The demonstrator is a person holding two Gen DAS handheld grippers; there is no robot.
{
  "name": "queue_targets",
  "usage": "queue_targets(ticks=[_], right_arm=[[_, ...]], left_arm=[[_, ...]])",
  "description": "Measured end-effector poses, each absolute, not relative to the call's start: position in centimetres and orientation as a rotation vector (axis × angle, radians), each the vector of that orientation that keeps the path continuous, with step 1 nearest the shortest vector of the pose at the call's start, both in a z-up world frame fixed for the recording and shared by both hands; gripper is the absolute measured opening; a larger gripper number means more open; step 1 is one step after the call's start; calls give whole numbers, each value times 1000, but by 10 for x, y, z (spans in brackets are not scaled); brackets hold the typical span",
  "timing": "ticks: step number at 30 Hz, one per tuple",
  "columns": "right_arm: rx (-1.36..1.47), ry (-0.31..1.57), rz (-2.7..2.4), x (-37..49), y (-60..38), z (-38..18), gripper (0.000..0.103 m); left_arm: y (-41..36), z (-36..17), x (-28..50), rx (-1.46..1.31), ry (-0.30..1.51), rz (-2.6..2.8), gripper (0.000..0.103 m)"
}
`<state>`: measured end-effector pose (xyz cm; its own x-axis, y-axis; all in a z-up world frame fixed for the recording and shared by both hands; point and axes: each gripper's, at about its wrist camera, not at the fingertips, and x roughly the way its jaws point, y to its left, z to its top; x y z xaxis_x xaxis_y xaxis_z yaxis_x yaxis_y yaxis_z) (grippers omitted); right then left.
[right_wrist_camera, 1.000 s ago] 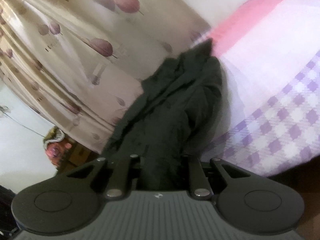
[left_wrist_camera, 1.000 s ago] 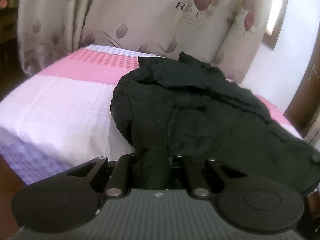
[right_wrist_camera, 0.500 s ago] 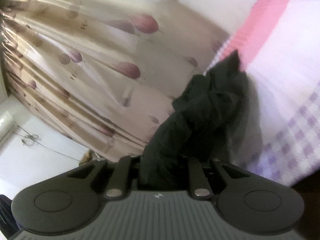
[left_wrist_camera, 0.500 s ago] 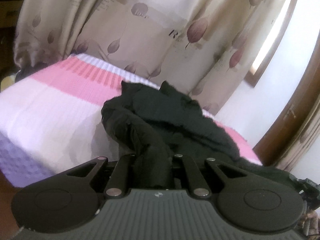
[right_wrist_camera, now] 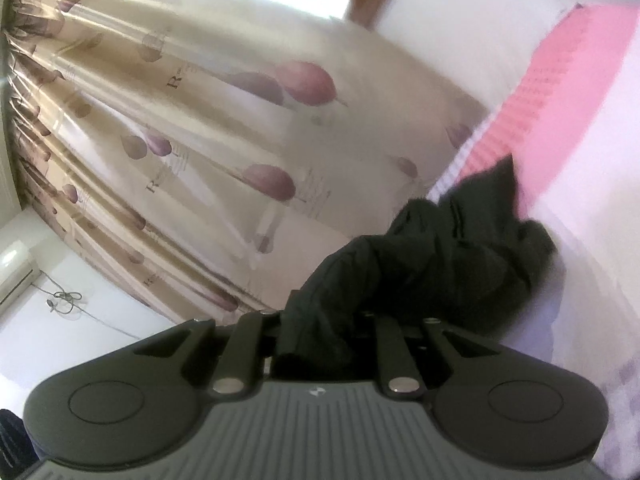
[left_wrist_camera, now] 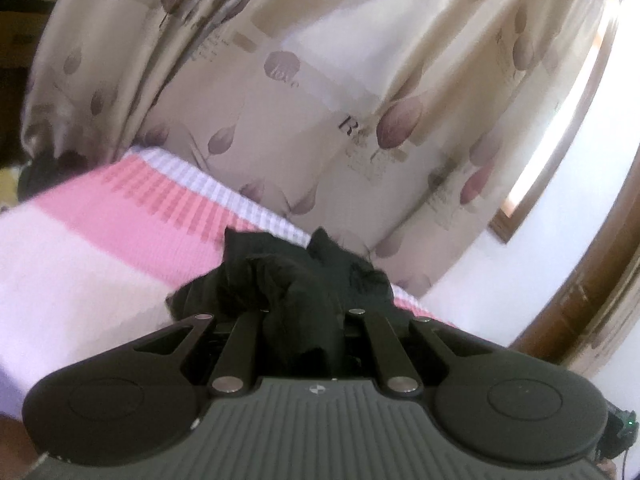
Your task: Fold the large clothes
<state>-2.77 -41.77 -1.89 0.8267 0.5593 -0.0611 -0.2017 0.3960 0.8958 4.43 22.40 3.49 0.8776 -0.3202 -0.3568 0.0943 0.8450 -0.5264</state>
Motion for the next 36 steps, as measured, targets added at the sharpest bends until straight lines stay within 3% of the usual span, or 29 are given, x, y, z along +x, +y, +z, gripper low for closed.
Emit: queue_targets(ticks=[16,36], right_arm=[[1074,403,418,79,-438,-13,16],[1129,480,252,159,-443,-56,16]], left_arm=[[205,39,155,-538,418,-131,13],[179,17,237,-443,454,-38,14]])
